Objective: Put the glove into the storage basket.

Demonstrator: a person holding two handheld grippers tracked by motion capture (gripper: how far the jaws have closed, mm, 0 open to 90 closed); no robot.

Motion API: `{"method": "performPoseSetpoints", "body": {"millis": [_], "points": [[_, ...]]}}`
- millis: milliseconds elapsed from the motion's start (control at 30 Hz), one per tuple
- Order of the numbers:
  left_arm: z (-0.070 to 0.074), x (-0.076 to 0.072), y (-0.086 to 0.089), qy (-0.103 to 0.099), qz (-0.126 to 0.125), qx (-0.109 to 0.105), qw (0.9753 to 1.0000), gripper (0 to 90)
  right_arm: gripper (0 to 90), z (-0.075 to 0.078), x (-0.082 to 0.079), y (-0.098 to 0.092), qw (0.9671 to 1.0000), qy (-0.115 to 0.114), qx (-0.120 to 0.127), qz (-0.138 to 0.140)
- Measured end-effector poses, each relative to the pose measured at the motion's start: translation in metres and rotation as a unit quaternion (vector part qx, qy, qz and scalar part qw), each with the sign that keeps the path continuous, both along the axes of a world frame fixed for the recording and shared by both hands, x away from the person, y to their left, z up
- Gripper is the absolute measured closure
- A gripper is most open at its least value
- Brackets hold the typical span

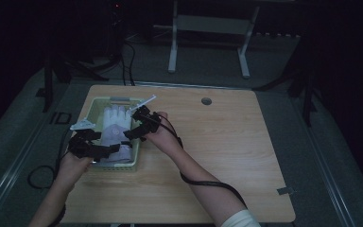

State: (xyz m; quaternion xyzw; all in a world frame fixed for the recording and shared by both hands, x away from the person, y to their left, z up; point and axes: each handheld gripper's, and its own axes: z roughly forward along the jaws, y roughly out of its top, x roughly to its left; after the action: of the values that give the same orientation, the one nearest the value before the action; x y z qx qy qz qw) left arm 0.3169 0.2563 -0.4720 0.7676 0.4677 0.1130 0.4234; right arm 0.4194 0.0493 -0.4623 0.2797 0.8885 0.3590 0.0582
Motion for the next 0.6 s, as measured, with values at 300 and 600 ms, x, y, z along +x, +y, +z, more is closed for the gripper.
{"method": "performPoseSetpoints", "body": {"millis": [300,600], "points": [[-0.003,-0.001,-0.024,-0.003,-0.028,-0.006,0.9996,1.1,14.8,0.000,-0.001,-0.020,1.0000,-0.003,0.002,-0.002],[-0.002,-0.009,-0.048,-0.023,-0.048,-0.003,0.9986,1.1,14.9,-0.001,-0.001,-0.046,0.9999,-0.011,0.000,-0.010]]}}
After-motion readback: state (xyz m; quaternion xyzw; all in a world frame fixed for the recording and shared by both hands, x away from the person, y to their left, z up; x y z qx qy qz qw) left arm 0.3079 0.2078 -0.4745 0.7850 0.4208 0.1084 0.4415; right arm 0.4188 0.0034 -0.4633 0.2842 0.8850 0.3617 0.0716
